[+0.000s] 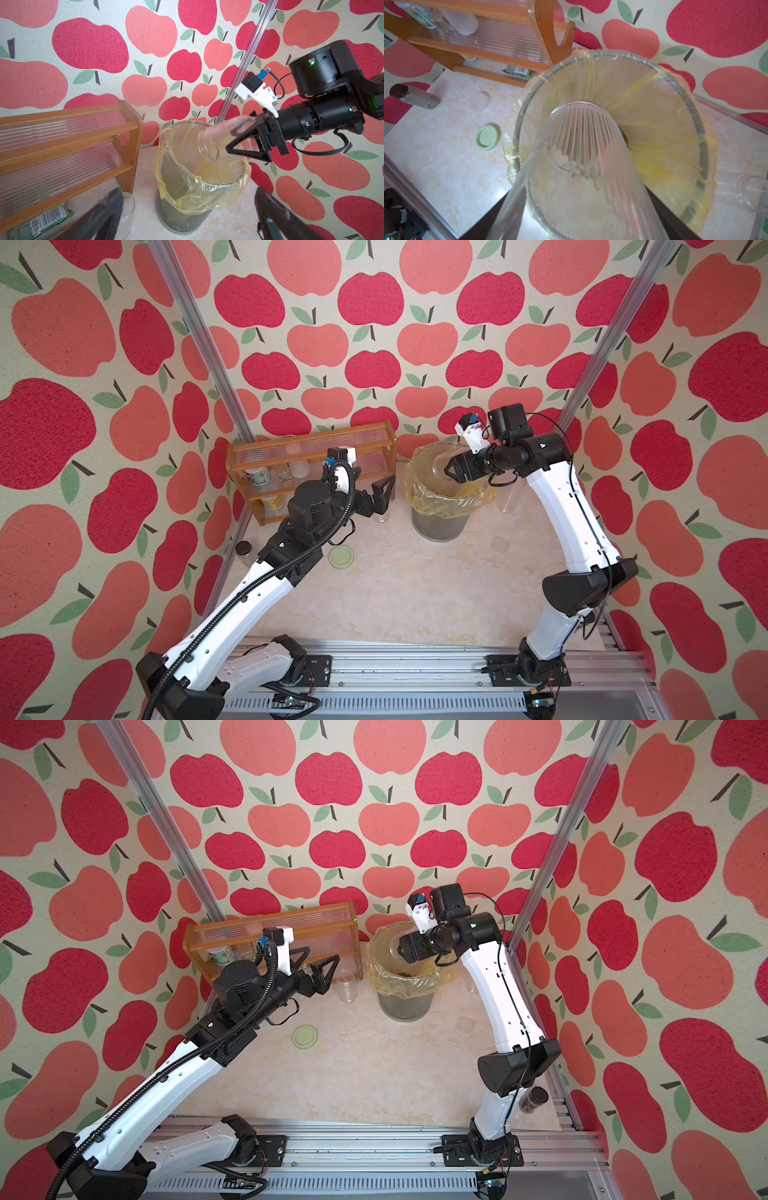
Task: Empty moldy mung beans from jars
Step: Pour the moldy mung beans from the jar into the trash bin.
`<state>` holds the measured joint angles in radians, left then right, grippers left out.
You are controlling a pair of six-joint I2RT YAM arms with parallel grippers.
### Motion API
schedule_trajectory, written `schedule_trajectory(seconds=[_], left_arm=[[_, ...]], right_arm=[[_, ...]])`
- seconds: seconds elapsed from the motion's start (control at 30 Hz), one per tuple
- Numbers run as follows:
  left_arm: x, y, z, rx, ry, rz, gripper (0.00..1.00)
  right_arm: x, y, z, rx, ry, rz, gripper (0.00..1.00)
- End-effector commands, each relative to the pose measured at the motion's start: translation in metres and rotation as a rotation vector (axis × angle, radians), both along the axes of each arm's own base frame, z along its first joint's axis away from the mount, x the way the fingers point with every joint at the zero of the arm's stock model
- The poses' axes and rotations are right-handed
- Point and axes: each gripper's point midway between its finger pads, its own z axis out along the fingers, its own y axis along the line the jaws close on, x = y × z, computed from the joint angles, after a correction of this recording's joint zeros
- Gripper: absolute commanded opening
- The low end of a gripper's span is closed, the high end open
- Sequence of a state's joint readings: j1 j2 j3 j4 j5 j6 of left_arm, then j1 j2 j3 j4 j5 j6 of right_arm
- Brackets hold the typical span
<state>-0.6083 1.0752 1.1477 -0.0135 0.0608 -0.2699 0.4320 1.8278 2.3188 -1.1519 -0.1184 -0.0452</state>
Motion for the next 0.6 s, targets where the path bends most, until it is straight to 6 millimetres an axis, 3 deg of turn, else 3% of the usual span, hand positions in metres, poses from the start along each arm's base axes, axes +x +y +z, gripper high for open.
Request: schedule_trajectory(seconds=[0.0, 0.07, 0.17, 0.37, 0.47, 0.57], left_arm=[[-0.001, -0.001, 0.008, 0.002, 0.0, -0.015, 1.0], [0.0, -0.001, 0.003, 0.002, 0.009, -0.012, 1.0], [-0.002, 0.002, 0.005, 0.0, -0.011, -0.009, 1.0], [-0.003, 0.002, 0.017, 0.022, -0.023, -0.015, 1.0], [-0.003, 0.002, 0.018, 0.006, -0.021, -0.016, 1.0], [0.001, -0.004, 0.015, 0.0, -0.007, -0.027, 1.0]], right_arm=[[0.004, -0.008, 0.021, 0.001, -0.063, -0.029, 0.39], [-0.01, -0.006, 0.012, 0.004, -0.059, -0.023, 0.39], [-0.024, -0.008, 0.02, 0.057, -0.134, -0.029, 0.4], [0.013, -0.026, 0.025, 0.09, -0.088, -0.071, 0.38], [0.005, -0.027, 0.014, 0.11, -0.081, -0.081, 0.38], [-0.011, -0.029, 0.023, 0.168, -0.144, -0.08, 0.39]])
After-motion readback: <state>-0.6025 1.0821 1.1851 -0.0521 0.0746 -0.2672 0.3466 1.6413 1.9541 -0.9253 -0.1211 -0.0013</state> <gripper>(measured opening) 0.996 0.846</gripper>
